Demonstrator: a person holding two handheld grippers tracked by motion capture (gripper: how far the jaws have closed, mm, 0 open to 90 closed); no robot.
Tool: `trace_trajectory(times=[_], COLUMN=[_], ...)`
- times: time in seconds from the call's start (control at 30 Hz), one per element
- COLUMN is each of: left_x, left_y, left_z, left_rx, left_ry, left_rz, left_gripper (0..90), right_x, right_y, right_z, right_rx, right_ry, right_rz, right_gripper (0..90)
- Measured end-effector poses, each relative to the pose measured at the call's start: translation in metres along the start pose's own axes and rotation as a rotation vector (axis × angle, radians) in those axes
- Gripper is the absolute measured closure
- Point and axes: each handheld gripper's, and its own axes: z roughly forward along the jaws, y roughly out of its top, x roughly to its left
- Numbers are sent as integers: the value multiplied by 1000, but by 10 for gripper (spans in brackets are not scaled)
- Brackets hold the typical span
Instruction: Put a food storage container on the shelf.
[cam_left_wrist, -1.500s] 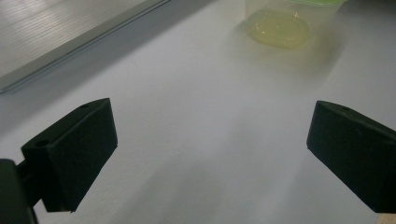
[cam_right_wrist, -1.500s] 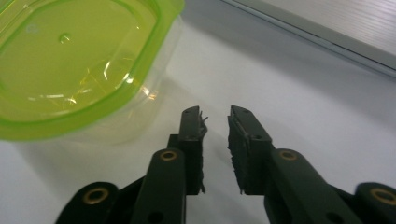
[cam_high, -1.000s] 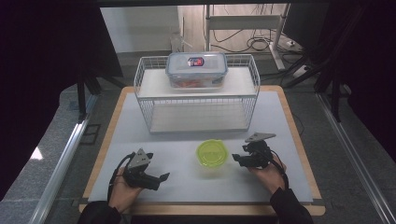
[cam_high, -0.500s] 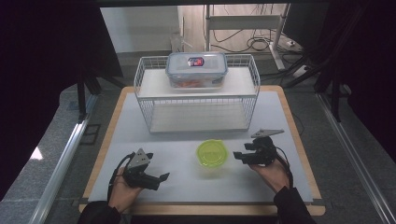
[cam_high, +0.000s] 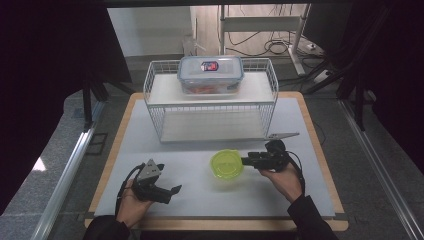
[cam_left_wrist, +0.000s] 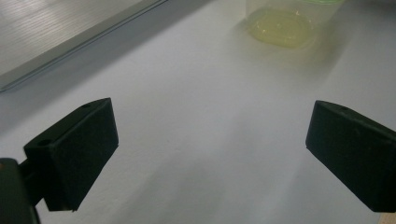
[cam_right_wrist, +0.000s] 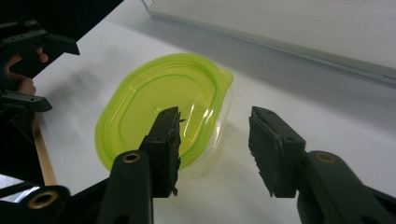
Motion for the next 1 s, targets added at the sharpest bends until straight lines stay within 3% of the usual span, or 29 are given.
trace_trajectory(times=[0.37, 0.6, 0.87, 1.0], left_x=[0, 0, -1, 0], left_y=[0, 0, 0, 0], left_z=[0, 0, 1, 0], left_rx=[1, 4, 7, 5], left_ry=[-2, -4, -4, -4], left_rz=[-2, 2, 7, 7], left_gripper=[23, 23, 24, 24], right_x=[-15, -25, -28, -25], right_y=[10, 11, 13, 16], right_z=[24, 30, 34, 35], right_rx=[73, 81, 102, 112], right_ry=[116, 179, 213, 203], right_rz=[119, 202, 219, 215], right_gripper=[641, 725, 801, 809])
